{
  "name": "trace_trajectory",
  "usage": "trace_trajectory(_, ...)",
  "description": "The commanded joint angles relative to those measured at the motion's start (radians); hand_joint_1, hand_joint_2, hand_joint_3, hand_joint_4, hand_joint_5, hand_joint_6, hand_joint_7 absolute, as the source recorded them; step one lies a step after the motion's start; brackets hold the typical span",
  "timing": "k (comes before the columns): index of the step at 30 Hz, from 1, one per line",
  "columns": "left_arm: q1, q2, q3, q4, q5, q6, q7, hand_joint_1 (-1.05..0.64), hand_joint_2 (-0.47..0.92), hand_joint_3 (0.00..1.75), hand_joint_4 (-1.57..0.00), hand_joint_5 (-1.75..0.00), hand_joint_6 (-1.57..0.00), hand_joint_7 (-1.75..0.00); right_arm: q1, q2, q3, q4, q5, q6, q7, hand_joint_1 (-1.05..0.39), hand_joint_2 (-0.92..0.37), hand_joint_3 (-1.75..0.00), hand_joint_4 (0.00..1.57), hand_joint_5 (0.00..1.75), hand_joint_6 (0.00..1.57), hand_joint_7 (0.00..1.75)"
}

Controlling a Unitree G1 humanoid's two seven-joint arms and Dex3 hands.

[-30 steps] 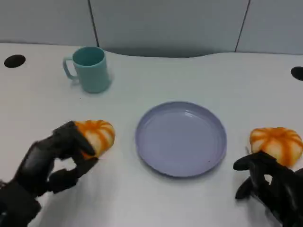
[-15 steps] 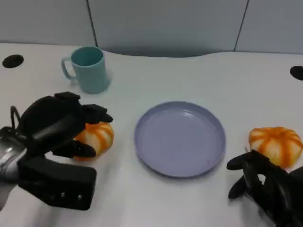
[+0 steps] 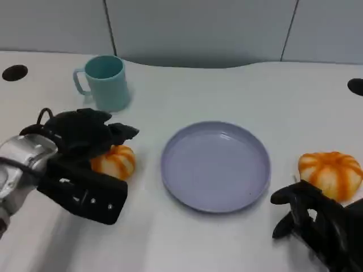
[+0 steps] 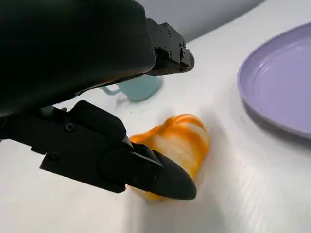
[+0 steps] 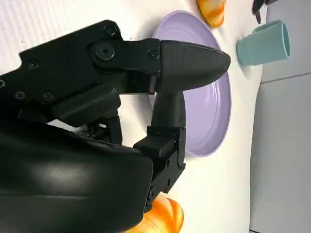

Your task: Grasp the bread from the table and place it into the plate.

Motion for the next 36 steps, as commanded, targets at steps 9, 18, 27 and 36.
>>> trace_trajectory(9, -0.221, -0.198, -0.177, 0.590, 0.037, 0.085, 0.251, -0.73, 0.84, 0.00, -0.08, -0.04, -0.13, -0.02, 0.011, -0.014, 0.000, -0.016, -0.013, 0.018, -0.017, -0.29, -0.92, -0.57, 0.51, 1.75, 0.46, 1.50)
trace_trajectory(18, -0.203, -0.276, -0.191, 0.734, -0.024, 0.139, 0.395, -0.53, 0.81, 0.00, -0.12, -0.93, -0.41, -0.44, 0.017, -0.008, -0.006, -0.024, -0.007, 0.023, -0.020, -0.29, -0.92, -0.56, 0.51, 1.74, 0.46, 1.50)
trace_trajectory(27, -0.167, -0.250, -0.181, 0.739, -0.071, 0.009, 0.714, -0.14, 0.90, 0.06, -0.77, -1.74, -0.53, -1.74, 0.014, -0.012, -0.012, -0.012, 0.004, 0.005, -0.010, -0.31, -0.92, -0.54, 0.53, 1.75, 0.47, 1.52)
trace_trajectory(36, -0.174, -0.250, -0.060, 0.734, -0.222, -0.050, 0.645, -0.16, 0.92, 0.13, -0.73, -1.75, -0.48, -1.75, 0.006, -0.016, -0.014, 0.000, 0.001, 0.002, -0.006, -0.31, -0.92, -0.55, 0.53, 1.75, 0.47, 1.52)
